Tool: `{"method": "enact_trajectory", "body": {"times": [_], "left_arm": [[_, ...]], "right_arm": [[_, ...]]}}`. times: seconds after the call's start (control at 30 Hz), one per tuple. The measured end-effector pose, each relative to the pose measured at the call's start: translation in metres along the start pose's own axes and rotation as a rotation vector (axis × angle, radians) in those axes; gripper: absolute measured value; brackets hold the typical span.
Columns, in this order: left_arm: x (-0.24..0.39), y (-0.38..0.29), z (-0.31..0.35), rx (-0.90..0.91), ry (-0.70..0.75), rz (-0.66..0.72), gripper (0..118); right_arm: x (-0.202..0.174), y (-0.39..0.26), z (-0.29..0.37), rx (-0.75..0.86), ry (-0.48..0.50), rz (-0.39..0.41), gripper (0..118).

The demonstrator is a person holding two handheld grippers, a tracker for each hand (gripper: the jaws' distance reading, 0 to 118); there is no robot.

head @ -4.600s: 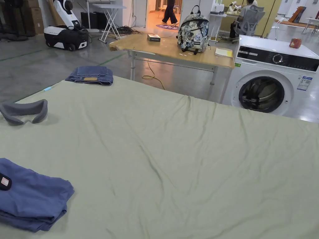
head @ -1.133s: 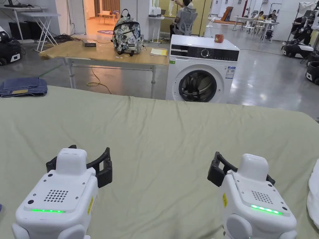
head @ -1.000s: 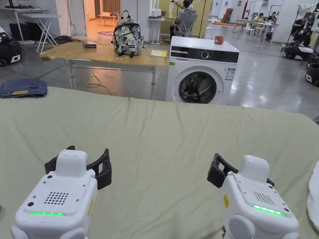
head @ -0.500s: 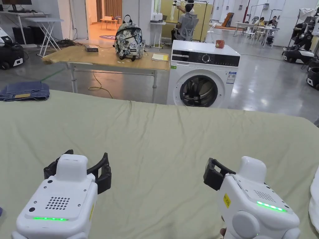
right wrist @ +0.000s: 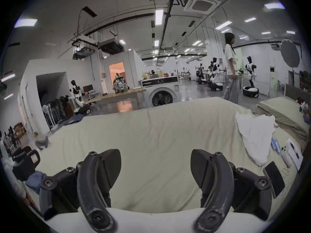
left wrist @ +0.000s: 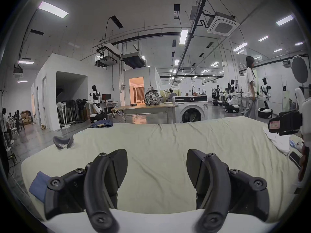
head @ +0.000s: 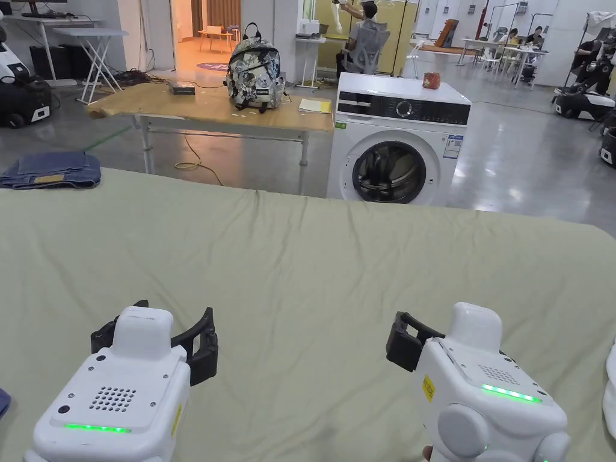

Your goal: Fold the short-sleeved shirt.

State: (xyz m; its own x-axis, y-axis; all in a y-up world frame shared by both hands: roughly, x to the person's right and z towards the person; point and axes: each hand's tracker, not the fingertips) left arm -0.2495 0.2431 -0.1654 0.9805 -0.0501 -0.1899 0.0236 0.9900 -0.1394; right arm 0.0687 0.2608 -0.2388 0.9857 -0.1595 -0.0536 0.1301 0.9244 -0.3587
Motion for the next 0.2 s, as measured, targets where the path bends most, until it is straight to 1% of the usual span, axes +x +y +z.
{"method": "enact_trajectory", "body": {"times": [0.03, 0.1, 0.2], "left_arm": [[-0.0027, -0.0001, -0.0036, -0.003, -0.001, 0.004, 73], [0.0026, -0.0003, 0.0021, -0.008, 0.002, 0.009, 73], [0.0029, 0.0, 0.0015, -0.003, 0.01, 0.018, 73]], "right_arm": [[0.0019, -0.0011, 0.0001, 0.002, 0.025, -0.013, 88], [-0.0009, 0.0004, -0.0022, -0.019, -0.032, -0.012, 88], [-0.0014, 0.0015, -0.0089, -0.044, -0.071, -0.002, 89]]}}
